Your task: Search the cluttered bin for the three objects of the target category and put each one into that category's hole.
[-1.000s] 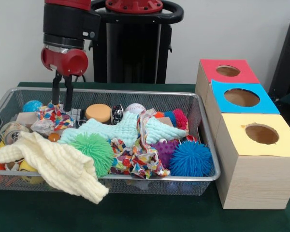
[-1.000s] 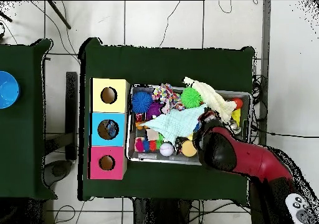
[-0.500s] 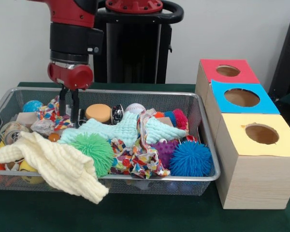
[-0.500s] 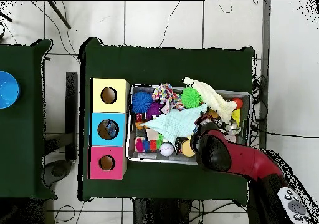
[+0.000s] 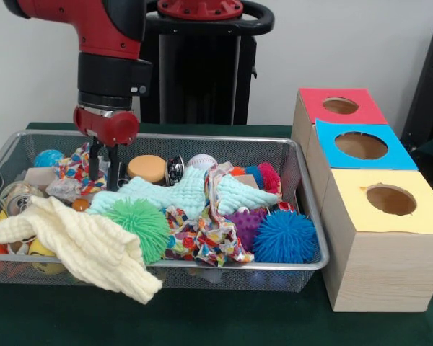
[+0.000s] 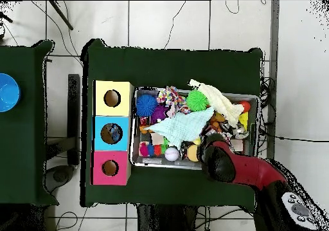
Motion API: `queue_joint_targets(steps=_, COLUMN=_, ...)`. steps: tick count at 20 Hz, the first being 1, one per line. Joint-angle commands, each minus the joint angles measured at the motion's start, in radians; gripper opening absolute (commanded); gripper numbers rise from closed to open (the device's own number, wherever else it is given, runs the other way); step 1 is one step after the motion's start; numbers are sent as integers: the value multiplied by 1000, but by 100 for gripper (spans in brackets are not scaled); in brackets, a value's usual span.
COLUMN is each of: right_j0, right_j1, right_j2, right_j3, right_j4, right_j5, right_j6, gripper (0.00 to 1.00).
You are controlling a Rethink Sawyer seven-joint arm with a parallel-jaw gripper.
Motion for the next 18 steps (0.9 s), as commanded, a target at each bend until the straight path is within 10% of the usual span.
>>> queue_joint_targets(steps=1, right_j0=-7, right_j1=73, right_j2=-18, right_j3=-28, right_j4=-59, right_j5=-70, right_j6=26, gripper=100)
queue_joint_targets(steps=18, right_j0=20, right_j1=124, right_j2=-76, right_j3=-64, right_j4=-59, right_j5=-121, right_j6=23, gripper=100)
